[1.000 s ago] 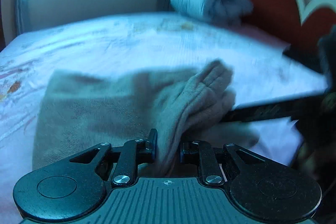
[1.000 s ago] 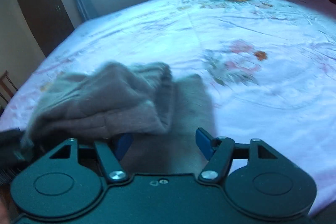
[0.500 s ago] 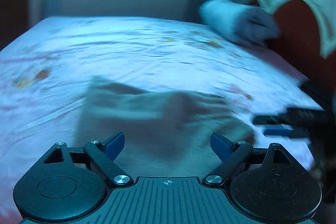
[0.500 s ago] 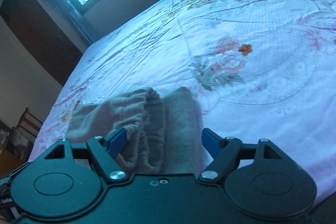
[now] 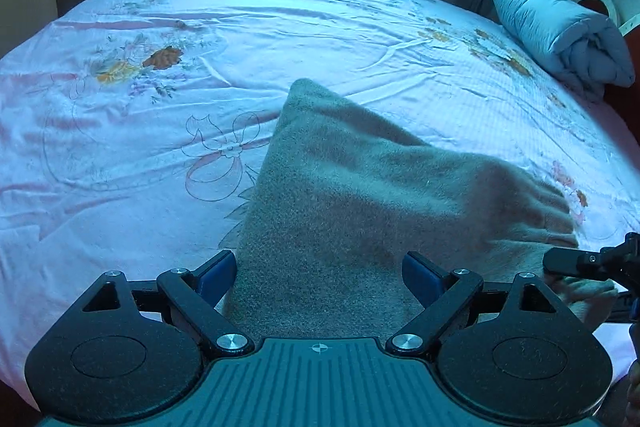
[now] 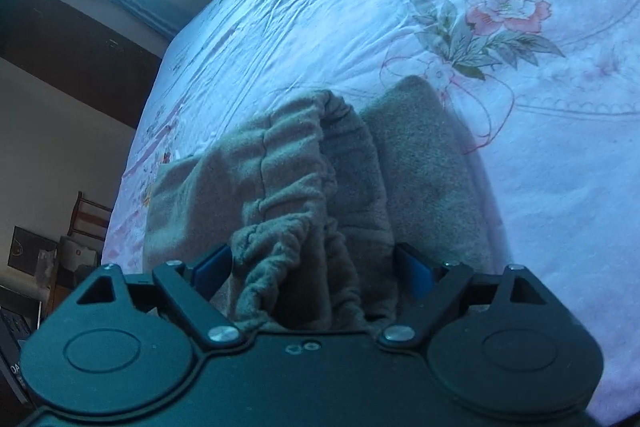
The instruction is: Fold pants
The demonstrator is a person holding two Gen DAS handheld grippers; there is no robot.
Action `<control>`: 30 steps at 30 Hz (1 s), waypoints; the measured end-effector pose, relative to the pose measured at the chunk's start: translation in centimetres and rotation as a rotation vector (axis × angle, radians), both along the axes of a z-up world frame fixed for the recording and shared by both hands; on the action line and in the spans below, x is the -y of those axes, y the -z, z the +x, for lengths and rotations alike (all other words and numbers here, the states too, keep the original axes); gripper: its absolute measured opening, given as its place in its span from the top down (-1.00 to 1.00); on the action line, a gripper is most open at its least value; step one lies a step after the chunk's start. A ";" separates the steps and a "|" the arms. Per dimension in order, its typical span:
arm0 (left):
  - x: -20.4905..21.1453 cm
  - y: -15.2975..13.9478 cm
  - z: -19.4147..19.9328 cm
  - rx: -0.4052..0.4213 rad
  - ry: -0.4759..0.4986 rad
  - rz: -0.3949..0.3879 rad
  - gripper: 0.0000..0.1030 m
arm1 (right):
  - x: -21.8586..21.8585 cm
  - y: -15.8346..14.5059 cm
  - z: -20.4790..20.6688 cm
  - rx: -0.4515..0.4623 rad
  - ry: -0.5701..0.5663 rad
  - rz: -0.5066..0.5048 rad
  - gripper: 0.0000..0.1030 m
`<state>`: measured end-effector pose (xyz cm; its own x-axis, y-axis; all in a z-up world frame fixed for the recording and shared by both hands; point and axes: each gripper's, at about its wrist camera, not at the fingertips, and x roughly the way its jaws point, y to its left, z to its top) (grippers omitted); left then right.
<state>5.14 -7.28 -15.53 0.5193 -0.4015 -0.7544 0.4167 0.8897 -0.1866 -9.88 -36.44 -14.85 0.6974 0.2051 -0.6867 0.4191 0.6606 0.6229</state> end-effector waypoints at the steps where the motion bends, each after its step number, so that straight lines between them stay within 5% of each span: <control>1: 0.1 0.0 0.0 -0.001 0.003 0.003 -0.78 | -0.2 0.0 0.2 -0.002 -0.012 -0.002 -0.59; 6: 0.0 0.4 0.1 -0.007 0.004 0.014 -0.80 | -0.1 0.1 0.1 0.038 -0.038 0.096 0.12; 15: -0.1 0.7 0.2 -0.018 0.008 0.018 -0.82 | -0.7 0.6 1.2 0.026 -0.066 0.063 -0.14; 23: -0.4 1.0 0.0 -0.032 0.006 0.010 -0.85 | -2.0 -1.4 -0.1 0.062 -0.046 -0.041 0.33; 30: -0.8 0.3 -0.3 -0.020 0.004 0.004 -0.87 | -3.6 -5.1 -2.0 0.177 -0.031 -0.185 0.41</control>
